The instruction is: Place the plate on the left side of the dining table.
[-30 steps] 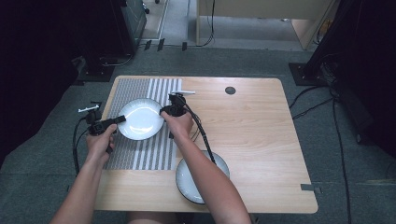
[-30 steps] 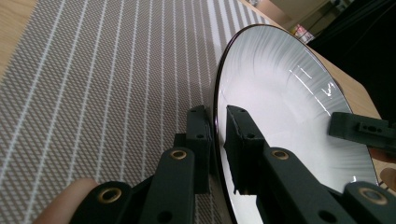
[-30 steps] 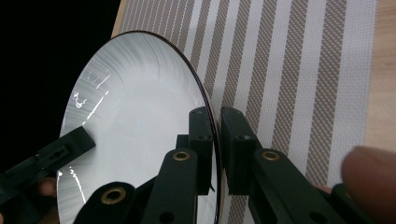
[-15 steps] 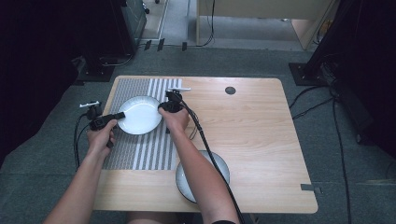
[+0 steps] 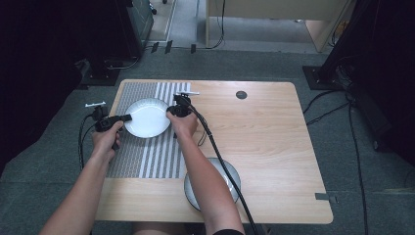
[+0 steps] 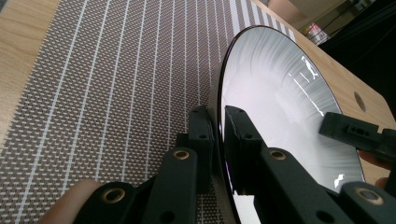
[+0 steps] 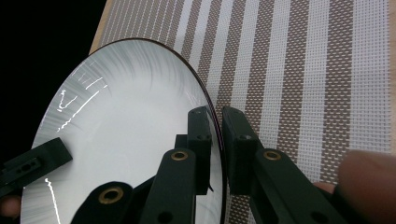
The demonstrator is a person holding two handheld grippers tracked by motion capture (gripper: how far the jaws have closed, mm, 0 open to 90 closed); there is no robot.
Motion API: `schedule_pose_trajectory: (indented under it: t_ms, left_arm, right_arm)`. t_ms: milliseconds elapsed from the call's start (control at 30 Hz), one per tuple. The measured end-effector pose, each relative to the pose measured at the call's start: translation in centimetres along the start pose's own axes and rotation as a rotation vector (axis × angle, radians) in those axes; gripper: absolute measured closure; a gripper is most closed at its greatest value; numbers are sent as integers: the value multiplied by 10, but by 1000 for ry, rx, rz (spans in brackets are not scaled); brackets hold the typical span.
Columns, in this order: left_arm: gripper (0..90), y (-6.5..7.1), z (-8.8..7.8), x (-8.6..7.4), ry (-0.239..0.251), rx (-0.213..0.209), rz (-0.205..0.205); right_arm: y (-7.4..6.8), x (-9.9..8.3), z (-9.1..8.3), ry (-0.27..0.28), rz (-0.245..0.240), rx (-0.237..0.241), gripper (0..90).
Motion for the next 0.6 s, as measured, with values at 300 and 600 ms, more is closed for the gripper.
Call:
schedule_pose_trajectory:
  t_ms: [300, 600]
  left_arm:
    - [810, -8, 6, -5, -30, 19, -9]
    - [807, -10, 8, -8, -48, 17, -10]
  right_arm:
    - [0, -2, 6, 17, 2, -20, 825]
    - [1, -4, 10, 11, -10, -32, 823]
Point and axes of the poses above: each handheld gripper's, and its own axes: z roughly forward along the jaws, x roughly out of its top, y roughly to its right, the point moved 9 cm from there along z, roughly forward along the jaws, and after that the axes turned 13 degrees about z, right-handed, at the moved point
